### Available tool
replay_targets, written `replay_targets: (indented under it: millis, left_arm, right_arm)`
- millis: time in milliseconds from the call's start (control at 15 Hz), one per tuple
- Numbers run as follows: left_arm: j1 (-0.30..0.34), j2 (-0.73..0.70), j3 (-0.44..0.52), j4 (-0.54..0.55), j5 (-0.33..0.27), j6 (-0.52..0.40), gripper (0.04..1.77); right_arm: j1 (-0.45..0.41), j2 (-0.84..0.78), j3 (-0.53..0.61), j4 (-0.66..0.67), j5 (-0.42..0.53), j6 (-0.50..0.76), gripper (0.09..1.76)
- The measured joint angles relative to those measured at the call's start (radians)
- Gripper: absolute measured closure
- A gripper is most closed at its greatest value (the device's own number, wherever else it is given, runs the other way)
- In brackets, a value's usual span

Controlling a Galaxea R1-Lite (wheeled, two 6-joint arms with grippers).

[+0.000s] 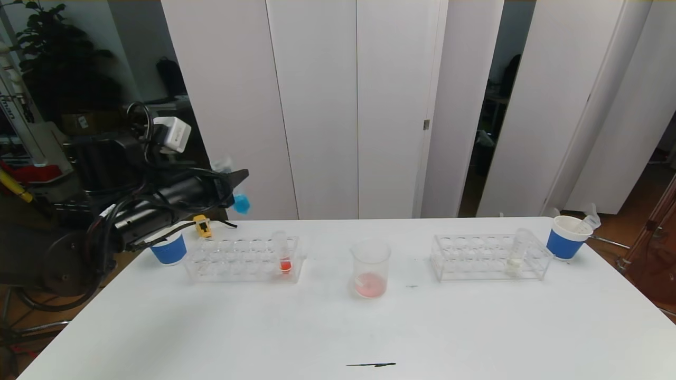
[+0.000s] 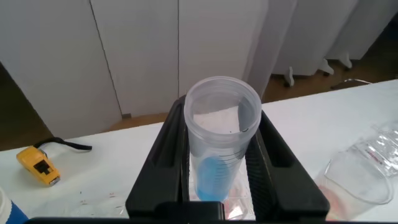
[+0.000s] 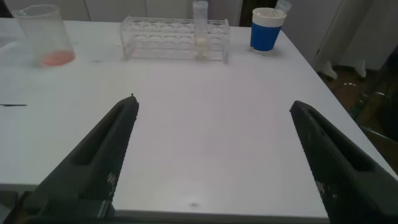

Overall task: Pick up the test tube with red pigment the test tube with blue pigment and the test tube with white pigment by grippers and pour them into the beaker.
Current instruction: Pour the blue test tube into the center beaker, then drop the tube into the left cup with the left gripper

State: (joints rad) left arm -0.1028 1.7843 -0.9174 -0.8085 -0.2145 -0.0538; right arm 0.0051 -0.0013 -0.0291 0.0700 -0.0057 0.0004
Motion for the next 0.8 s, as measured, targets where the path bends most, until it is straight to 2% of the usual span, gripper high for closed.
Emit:
replay_targets:
  millis: [333,467,800]
  left_arm:
    - [-0.083,-0.002,-0.057,0.038,-0.149,0.022,1.21]
    - [-0.100,0.011,-0.064,0.041,-0.208,0.090,1.21]
    - [-0.165,0.079,-0.111,0.039,-0.234,0.253,1.21]
  right_arm:
    - [0.000,0.000,0.000,0.000,0.000,0.000,0.10]
    - [0.000,0.000,0.000,0.000,0.000,0.000,0.10]
    - [-0.001,0.000,0.000,0.000,0.000,0.000,0.10]
